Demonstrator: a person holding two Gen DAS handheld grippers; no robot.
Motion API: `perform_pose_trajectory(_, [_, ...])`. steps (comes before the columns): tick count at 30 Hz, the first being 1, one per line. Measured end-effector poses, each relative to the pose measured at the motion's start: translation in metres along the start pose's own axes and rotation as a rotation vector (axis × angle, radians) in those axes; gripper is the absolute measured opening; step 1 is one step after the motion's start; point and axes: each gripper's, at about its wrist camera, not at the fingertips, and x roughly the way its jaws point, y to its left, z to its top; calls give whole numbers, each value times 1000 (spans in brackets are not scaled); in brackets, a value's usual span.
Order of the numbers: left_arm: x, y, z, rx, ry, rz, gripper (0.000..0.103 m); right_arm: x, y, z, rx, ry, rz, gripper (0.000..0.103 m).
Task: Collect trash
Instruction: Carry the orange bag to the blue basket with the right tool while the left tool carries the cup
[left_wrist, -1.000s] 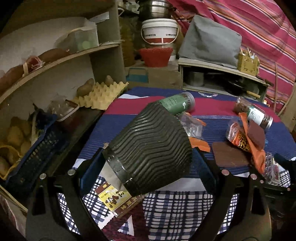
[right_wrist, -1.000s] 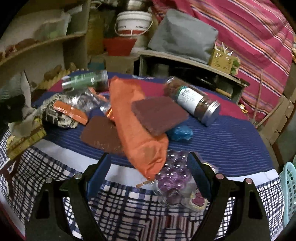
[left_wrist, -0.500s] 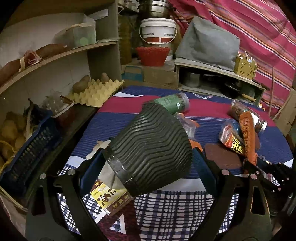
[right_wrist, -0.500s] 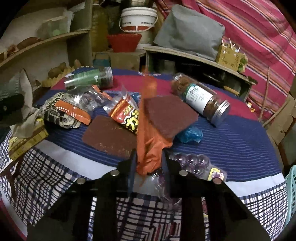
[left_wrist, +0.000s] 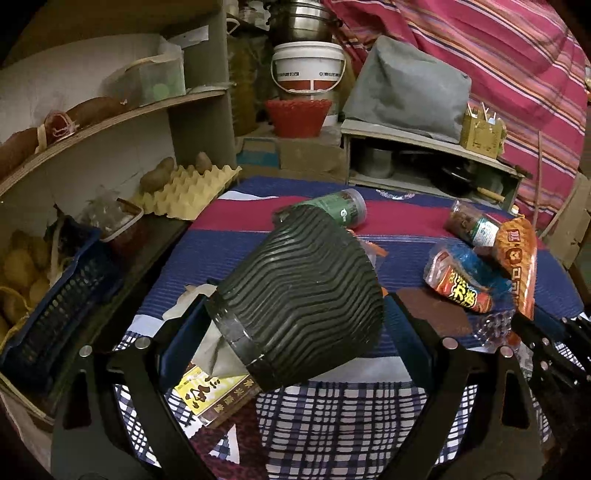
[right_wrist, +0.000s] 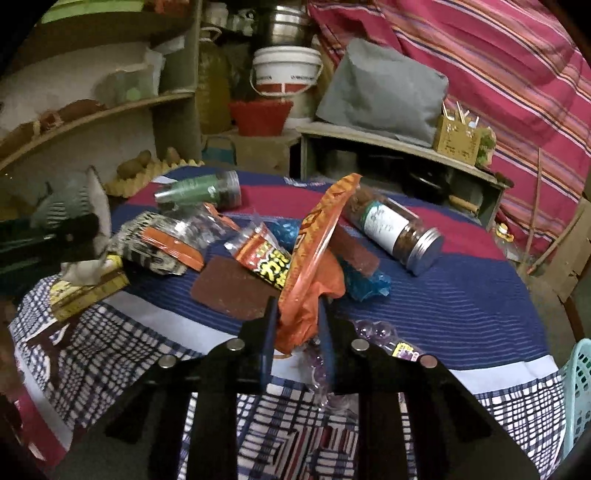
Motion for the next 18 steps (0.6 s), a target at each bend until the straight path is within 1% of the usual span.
perform_pose_trajectory(3, [-2,-2,1,-1,-5,-7,90,-14,-1,0,-5,-32,3,22])
perform_pose_trajectory(6, [-3,-6,2,3,-8,-11,90,-28,-13,3,48,-73,19,22])
perform_pose_trajectory(9, [-4,-10,2,9,-12,-18,90,-34,-23,4,76,-93,6,22])
perform_pose_trajectory(18, [-9,-21,1,29,-23,-27,90,-36,-41,2,116,-100,-29,22])
